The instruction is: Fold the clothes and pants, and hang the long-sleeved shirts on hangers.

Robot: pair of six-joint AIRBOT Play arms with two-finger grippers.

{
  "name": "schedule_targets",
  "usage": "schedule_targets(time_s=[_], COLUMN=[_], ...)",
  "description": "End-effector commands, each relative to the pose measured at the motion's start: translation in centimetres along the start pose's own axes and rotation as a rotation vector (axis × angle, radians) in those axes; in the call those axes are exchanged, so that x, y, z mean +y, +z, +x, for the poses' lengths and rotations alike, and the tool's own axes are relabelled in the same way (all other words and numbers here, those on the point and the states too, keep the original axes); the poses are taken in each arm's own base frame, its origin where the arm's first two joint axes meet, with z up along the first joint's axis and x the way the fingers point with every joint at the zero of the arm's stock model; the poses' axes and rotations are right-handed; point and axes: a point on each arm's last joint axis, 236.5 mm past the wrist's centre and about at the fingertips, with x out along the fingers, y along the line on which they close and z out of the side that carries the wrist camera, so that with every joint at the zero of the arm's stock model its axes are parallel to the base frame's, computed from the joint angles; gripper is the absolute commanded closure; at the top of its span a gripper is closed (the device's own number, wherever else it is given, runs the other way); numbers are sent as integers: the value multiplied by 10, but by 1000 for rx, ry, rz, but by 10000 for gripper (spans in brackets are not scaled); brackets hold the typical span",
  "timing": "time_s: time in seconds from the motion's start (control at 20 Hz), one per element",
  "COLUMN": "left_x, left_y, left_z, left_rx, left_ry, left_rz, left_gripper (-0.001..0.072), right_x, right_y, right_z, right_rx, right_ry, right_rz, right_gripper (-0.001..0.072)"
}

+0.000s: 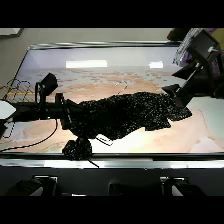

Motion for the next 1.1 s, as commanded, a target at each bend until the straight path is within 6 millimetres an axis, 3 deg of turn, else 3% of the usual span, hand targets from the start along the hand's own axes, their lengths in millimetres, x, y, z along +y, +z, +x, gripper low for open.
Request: schedule_targets(time_s=[0.0,0.2,0.35,0.45,0.65,0.95,1.05], left_x=[-2,-2,-2,-2,-2,-2,-2], left_y=[3,3,2,2,2,2,2], left_z=[-3,-3,-3,-3,-3,-3,-3], left_rx=[-5,-5,-5,-4,-4,-4,-4], left_ry=[3,3,3,3,3,3,3], left_rz=[9,10,9,9,9,8,8], left_gripper=[685,685,684,684,684,684,684], right_x=[-13,25,33,50,60,86,92], right_y=[-34,-65,-67,-71,-71,-76,-73], right_z=[28,86,119,139,182,204,205], right_rx=[65,84,16,13,14,29,28], right_ry=[74,386,469,535,525,594,606], right_rz=[50,55,-8,-74,-98,-99,-109], right_gripper=[147,148,148,148,150,176,254])
